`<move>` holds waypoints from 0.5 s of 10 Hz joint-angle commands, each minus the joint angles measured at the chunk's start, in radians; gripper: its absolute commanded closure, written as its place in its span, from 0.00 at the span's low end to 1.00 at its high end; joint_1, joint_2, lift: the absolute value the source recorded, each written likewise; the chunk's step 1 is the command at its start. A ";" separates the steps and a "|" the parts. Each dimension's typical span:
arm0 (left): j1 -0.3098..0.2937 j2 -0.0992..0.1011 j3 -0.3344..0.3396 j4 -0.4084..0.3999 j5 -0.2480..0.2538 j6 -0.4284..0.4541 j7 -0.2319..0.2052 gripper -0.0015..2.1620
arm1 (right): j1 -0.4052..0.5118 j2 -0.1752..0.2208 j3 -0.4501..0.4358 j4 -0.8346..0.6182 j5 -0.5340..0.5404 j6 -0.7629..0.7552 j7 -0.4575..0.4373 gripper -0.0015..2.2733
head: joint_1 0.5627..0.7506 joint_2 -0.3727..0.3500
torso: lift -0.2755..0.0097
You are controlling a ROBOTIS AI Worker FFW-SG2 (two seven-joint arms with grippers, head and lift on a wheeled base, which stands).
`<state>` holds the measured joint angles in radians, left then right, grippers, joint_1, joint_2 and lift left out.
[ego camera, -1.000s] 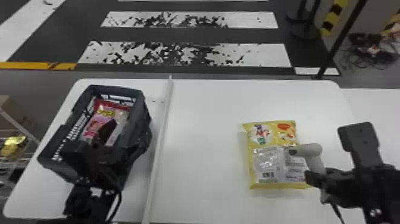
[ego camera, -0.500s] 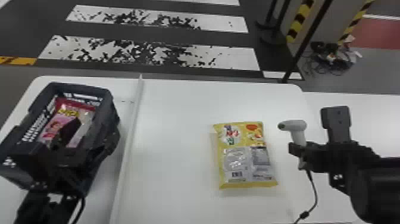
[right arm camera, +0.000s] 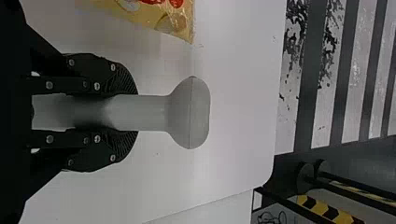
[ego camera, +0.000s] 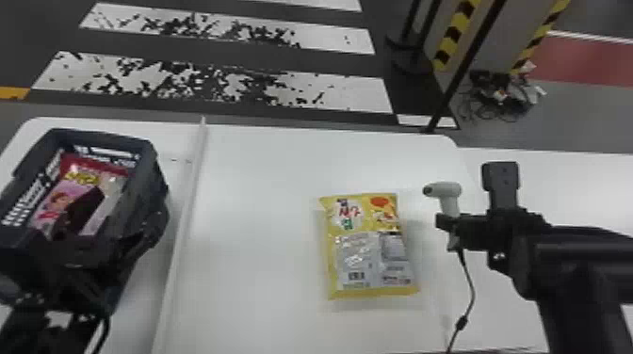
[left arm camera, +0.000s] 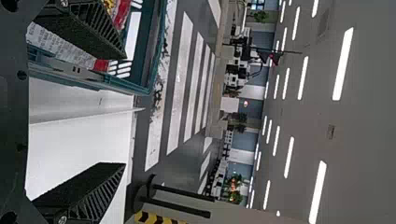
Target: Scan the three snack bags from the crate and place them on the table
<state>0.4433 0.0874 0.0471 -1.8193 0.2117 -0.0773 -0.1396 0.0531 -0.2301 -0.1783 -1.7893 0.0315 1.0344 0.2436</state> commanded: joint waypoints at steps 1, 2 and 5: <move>-0.006 0.002 -0.009 0.003 0.000 0.000 0.000 0.03 | -0.030 -0.015 -0.013 0.067 -0.002 -0.010 0.006 0.99 | 0.70 0.29 | 0.75; -0.009 0.002 -0.013 0.003 0.000 0.000 0.000 0.03 | -0.052 -0.025 -0.018 0.106 -0.002 -0.007 0.011 0.99 | 0.70 0.27 | 0.75; -0.008 0.002 -0.013 0.003 0.000 0.000 0.000 0.03 | -0.099 -0.037 -0.018 0.229 -0.010 -0.047 0.022 0.97 | 0.70 0.23 | 0.75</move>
<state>0.4352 0.0890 0.0337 -1.8160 0.2115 -0.0776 -0.1396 -0.0385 -0.2659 -0.1963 -1.5853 0.0221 1.0000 0.2651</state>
